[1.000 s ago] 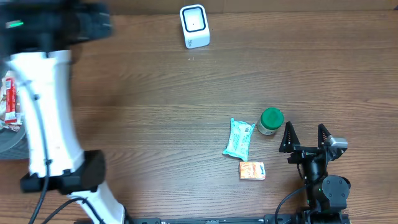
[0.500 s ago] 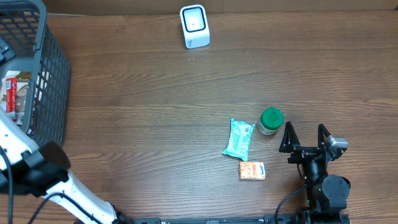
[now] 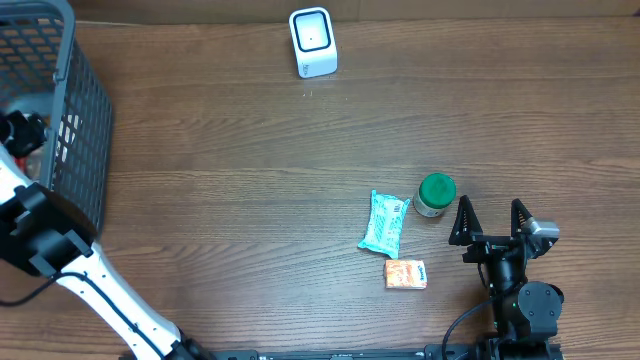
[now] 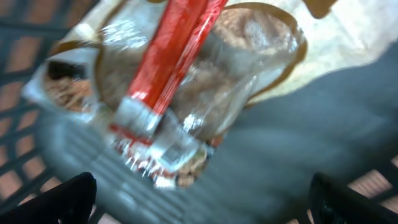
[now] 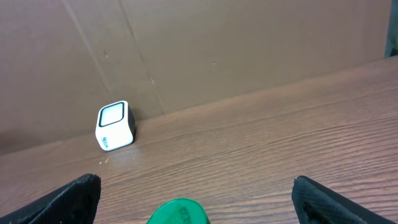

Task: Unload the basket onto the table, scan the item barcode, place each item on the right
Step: 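Move the left gripper back into the grey basket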

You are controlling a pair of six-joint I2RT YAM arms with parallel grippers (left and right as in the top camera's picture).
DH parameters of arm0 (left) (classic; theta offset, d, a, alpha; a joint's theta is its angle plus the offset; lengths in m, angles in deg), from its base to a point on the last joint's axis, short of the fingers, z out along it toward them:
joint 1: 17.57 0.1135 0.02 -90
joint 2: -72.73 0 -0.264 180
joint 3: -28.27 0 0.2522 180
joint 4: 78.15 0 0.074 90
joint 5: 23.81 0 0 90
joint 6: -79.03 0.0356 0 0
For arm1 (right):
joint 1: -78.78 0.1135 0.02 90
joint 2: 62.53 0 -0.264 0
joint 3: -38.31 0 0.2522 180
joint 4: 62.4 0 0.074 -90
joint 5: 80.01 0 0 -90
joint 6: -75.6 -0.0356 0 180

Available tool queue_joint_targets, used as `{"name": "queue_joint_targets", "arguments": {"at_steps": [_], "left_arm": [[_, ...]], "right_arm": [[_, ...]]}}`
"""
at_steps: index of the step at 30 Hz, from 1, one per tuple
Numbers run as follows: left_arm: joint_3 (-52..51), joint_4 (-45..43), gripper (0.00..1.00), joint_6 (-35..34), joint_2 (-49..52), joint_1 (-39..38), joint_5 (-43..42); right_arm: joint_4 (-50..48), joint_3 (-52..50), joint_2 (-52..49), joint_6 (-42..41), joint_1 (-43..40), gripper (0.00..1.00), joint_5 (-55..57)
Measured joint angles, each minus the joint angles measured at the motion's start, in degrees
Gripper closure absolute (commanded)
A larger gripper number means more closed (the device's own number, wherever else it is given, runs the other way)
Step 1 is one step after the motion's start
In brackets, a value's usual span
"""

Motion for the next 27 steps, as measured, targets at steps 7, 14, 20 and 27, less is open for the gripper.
{"name": "queue_joint_targets", "arguments": {"at_steps": [7, 14, 20, 27], "left_arm": [[0.0, -2.67, 0.0, 1.64, 3.02, 0.0, -0.02], [0.0, -5.16, 0.0, 2.82, 4.63, 0.0, -0.02], [0.0, -6.97, 0.0, 4.04, 4.79, 0.0, -0.39], [0.0, -8.07, 0.0, 6.14, 4.79, 0.0, -2.6]], "right_arm": [[0.0, 0.0, 0.0, -0.02, 0.0, 0.0, 0.0], [-0.02, 0.0, 0.0, -0.02, 0.0, 0.0, 0.0], [0.0, 0.0, 0.0, -0.02, 0.02, 0.0, 0.0], [0.02, 0.0, 0.0, -0.02, 0.0, 0.0, 0.02]]}}
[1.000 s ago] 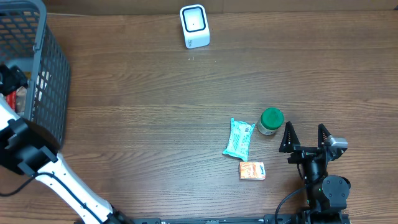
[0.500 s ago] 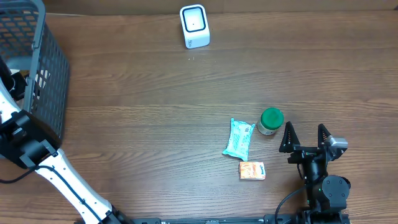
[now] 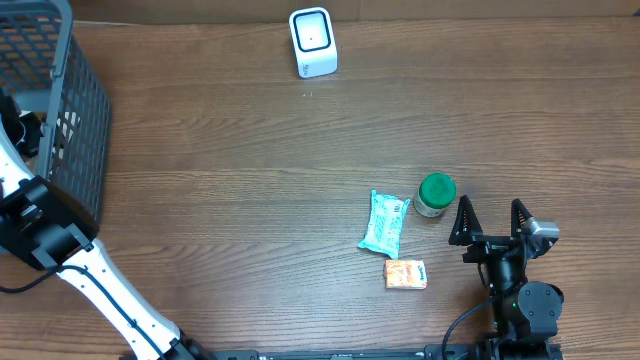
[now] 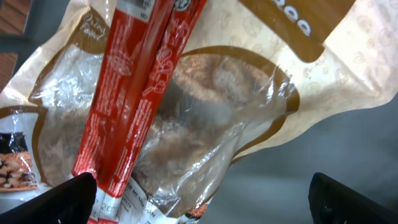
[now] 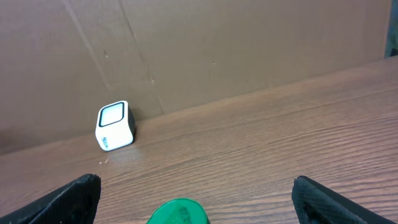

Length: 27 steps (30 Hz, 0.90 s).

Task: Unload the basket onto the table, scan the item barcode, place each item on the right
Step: 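Move the left gripper back into the grey basket, then grasp the brown snack bag with red stick using the left gripper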

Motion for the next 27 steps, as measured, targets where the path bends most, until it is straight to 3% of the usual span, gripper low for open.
{"name": "queue_joint_targets", "arguments": {"at_steps": [15, 27], "left_arm": [[0.0, -6.6, 0.0, 4.11, 0.0, 0.0, -0.61], [0.0, -6.25, 0.0, 4.44, 3.56, 0.0, -0.42]], "right_arm": [[-0.02, 0.0, 0.0, 0.02, 0.0, 0.0, -0.02], [-0.04, 0.0, 0.0, 0.0, 0.02, 0.0, -0.02]]}}
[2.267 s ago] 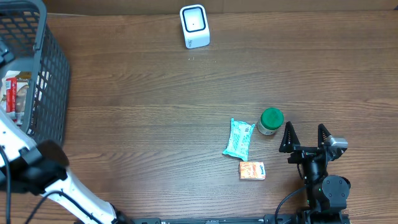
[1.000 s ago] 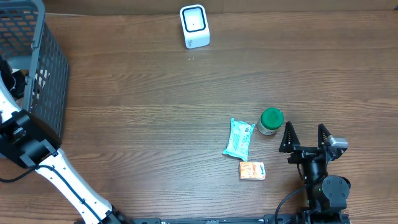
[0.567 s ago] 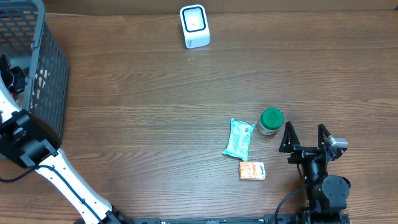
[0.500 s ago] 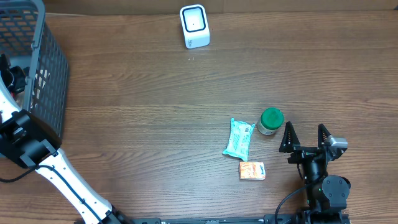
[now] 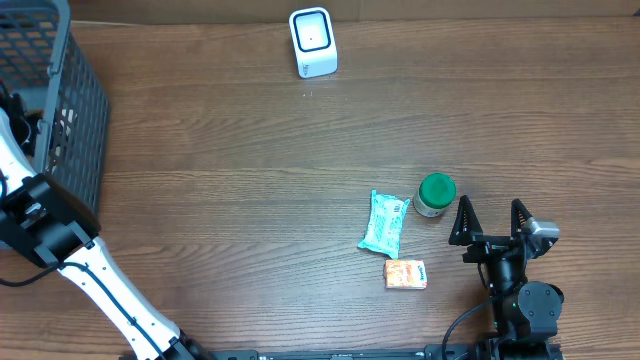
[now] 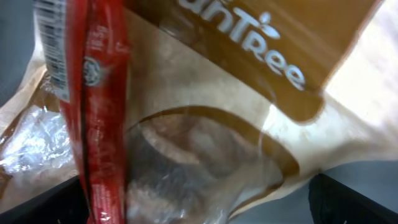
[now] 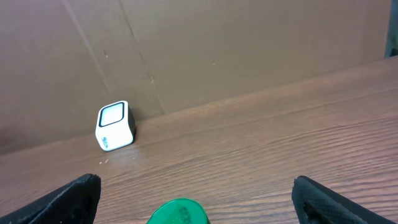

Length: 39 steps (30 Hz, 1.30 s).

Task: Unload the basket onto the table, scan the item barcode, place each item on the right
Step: 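Grasp the brown snack bag with red stick using the left gripper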

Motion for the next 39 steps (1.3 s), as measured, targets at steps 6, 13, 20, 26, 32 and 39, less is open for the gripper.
{"name": "queue_joint_targets", "arguments": {"at_steps": [6, 13, 20, 26, 32, 39], "left_arm": [[0.07, 1.86, 0.64, 0.79, 0.24, 0.02, 0.35], [1.36, 2.99, 0.96, 0.92, 0.28, 0.04, -0.52], [3.52, 5.97, 0.96, 0.9, 0.44, 1.44, -7.26], [7.02, 9.22, 0.96, -1.18, 0.24, 1.51, -11.61], [9.09, 8.31, 0.96, -5.14, -7.23, 1.51, -12.87], [12.44, 7.45, 0.96, -10.25, -26.4, 1.49, -13.75]], "right_arm": [[0.04, 0.0, 0.0, 0.02, -0.02, 0.0, 0.0], [0.02, 0.0, 0.0, 0.0, 0.0, 0.0, 0.0], [0.02, 0.0, 0.0, 0.02, 0.0, 0.0, 0.0], [0.04, 0.02, 0.0, 0.0, 0.0, 0.0, 0.0], [0.02, 0.0, 0.0, 0.02, 0.0, 0.0, 0.02], [0.04, 0.0, 0.0, 0.0, 0.0, 0.0, 0.0]]}}
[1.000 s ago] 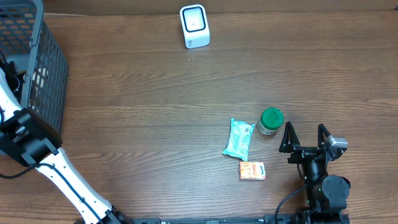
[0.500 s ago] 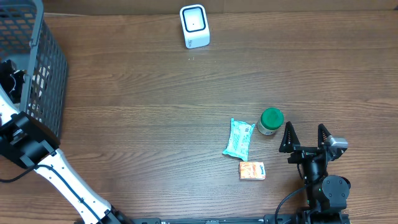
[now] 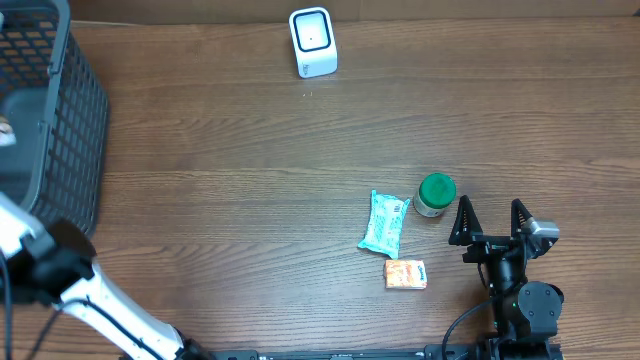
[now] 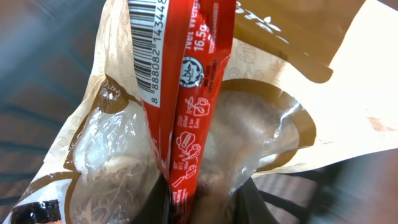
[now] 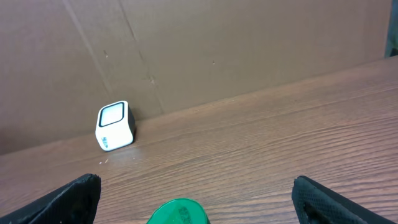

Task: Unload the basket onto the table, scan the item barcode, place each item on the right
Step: 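Grasp the brown snack bag with red stick using the left gripper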

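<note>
In the left wrist view a red stick packet (image 4: 186, 93) with a white barcode panel at its top lies over a tan and clear snack pouch (image 4: 273, 118). My left gripper (image 4: 202, 198) is shut on the red stick's lower end, with a fold of the clear pouch also between the dark fingers (image 4: 163, 202). The white scanner (image 3: 312, 41) stands at the table's far edge, also seen as the scanner (image 5: 115, 126). My right gripper (image 3: 490, 222) rests open at the front right; in its own view the right gripper (image 5: 198, 196) stands just behind a green-lidded jar (image 5: 180, 213).
A dark wire basket (image 3: 55, 90) fills the far left corner. The green-lidded jar (image 3: 436, 193), a teal packet (image 3: 385, 222) and a small orange packet (image 3: 405, 274) lie near the right arm. The left arm's elbow (image 3: 50, 268) shows at the left edge.
My left gripper, open over the pouch and red stick before, is now shut on the red stick's lower end. In the overhead view the left arm has shifted toward the table's front. The right arm is unchanged.
My left gripper was open over the red stick and snack pouch in the basket, then closer to them at each later moment, still open. Now it is shut on the red stick. The right gripper stayed open beside the jar throughout.
</note>
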You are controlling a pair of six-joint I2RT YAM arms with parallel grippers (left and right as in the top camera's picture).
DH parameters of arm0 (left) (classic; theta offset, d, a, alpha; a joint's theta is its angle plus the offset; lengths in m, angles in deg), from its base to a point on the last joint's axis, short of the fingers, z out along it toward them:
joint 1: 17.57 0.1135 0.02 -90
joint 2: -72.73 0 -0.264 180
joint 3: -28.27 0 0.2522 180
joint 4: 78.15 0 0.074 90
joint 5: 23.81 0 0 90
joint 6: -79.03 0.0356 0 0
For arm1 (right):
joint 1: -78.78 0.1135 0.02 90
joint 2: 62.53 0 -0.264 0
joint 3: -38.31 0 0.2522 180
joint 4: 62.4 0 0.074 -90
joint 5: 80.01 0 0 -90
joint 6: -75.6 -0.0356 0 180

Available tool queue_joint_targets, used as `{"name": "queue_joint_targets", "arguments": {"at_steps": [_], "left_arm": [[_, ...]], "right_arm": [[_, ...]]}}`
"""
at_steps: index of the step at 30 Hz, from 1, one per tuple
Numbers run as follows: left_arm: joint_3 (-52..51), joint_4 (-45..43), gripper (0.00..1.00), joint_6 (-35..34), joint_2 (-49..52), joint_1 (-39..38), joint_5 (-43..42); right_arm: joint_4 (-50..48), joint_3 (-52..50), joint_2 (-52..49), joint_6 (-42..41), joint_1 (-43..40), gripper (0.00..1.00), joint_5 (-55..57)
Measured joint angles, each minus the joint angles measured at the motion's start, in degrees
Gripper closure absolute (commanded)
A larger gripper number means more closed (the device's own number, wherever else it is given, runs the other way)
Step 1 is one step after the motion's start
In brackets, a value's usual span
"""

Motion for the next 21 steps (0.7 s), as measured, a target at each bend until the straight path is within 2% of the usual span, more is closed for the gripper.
{"name": "queue_joint_targets", "arguments": {"at_steps": [6, 12, 15, 21], "left_arm": [[1.2, 3.69, 0.96, -2.14, -12.94, 0.0, -6.34], [1.2, 9.38, 0.96, -2.6, -18.84, -2.43, -13.27], [1.05, 13.4, 0.96, -2.6, -20.11, -5.77, -15.87], [-3.52, 13.29, 0.96, -2.58, -21.16, -17.33, -17.77]], "right_arm": [[-0.02, 0.0, 0.0, 0.0, 0.0, 0.0, 0.0], [-0.04, 0.0, 0.0, 0.0, 0.0, 0.0, 0.0], [0.0, 0.0, 0.0, 0.0, 0.0, 0.0, 0.0], [-0.02, 0.0, 0.0, 0.02, 0.0, 0.0, 0.02]]}}
